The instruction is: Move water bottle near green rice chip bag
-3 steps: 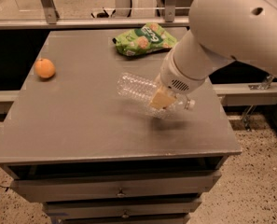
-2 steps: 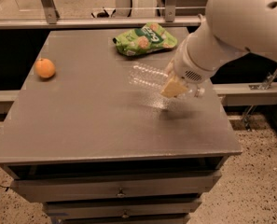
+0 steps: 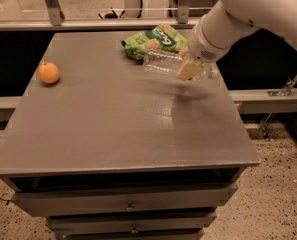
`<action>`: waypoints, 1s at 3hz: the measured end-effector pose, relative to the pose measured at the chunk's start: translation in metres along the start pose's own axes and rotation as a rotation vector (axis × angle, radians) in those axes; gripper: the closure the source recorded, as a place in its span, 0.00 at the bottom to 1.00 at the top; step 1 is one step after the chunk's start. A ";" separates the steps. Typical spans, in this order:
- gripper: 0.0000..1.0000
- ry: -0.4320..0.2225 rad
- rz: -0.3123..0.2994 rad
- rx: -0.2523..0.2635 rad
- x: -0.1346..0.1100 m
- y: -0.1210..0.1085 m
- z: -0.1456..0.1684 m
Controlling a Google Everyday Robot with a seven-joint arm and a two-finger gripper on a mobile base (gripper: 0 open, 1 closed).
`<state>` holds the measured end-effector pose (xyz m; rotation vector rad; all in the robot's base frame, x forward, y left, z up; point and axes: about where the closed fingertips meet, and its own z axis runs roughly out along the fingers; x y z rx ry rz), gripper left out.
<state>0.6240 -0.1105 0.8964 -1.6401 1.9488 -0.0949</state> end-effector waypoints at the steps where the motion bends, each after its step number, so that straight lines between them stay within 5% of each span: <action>1: 1.00 -0.002 -0.062 -0.031 -0.011 -0.021 0.028; 3: 0.61 0.026 -0.163 -0.074 -0.027 -0.036 0.067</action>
Offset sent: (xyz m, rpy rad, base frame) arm 0.0796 0.0513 -0.0336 -0.1104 0.0306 0.2040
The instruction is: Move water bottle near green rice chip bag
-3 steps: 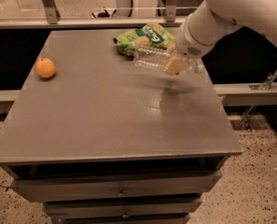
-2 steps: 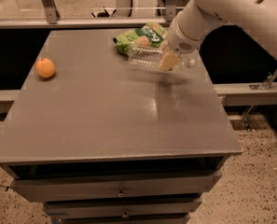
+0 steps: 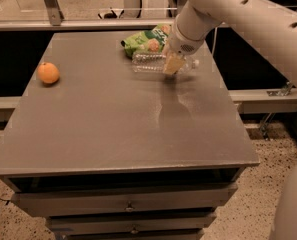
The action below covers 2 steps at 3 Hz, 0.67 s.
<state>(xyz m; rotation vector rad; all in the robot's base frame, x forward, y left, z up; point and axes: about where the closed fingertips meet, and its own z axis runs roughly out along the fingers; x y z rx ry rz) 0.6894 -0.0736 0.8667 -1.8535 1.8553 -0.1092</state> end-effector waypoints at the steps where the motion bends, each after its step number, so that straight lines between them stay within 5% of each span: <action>1: 0.37 0.025 -0.017 0.002 0.003 -0.004 0.005; 2: 0.13 0.048 -0.027 0.010 0.006 -0.007 0.007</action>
Offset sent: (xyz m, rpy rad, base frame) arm 0.0127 -0.0101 -0.0010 -0.0826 -0.0346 -0.0083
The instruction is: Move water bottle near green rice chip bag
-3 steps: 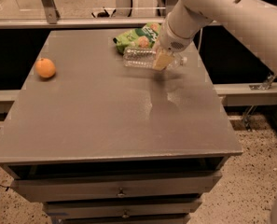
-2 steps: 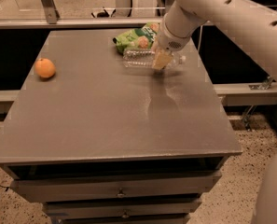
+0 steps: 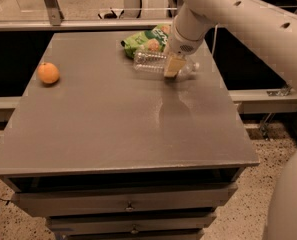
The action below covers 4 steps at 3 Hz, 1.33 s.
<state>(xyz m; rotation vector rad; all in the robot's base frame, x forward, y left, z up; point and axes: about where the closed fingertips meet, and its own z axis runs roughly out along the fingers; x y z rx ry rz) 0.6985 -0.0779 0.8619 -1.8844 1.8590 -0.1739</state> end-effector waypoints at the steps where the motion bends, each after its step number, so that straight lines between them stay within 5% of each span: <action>1: 0.00 0.017 -0.005 0.007 0.003 -0.001 0.000; 3: 0.00 0.030 0.010 0.037 0.012 -0.002 -0.010; 4: 0.00 0.037 0.050 0.103 0.022 -0.005 -0.021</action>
Offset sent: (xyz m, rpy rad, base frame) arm -0.0008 -0.0175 0.0074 -0.0421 -0.0340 -0.0316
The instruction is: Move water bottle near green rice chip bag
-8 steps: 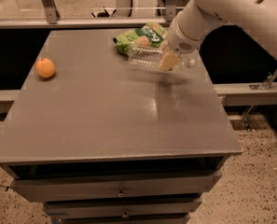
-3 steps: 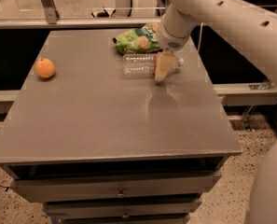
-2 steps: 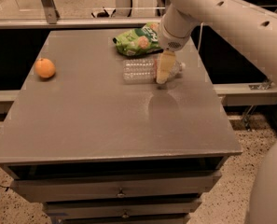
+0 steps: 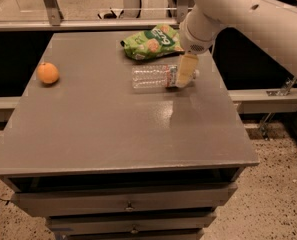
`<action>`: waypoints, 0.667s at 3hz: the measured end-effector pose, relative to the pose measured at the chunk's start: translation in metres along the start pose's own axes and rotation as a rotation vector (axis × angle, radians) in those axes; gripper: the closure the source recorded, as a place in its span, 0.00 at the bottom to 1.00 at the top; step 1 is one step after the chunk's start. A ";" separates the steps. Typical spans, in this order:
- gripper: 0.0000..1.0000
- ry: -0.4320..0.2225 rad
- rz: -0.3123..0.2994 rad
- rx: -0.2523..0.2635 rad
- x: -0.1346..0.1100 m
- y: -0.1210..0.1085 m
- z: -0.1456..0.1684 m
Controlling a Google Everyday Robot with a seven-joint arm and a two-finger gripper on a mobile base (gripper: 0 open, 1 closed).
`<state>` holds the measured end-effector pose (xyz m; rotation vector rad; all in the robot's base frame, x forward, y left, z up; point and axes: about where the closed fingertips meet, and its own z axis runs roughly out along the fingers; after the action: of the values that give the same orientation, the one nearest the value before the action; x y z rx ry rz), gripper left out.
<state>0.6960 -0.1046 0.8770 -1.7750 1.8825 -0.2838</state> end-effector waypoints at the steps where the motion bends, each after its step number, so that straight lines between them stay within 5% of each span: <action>1: 0.00 -0.004 0.072 0.104 0.013 -0.005 -0.006; 2: 0.00 -0.025 0.151 0.201 0.021 -0.010 -0.004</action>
Offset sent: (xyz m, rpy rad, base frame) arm 0.0149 -0.0373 0.0055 0.1850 -0.2796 -0.2691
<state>0.7029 -0.1271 0.8804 -1.4899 1.8869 -0.3781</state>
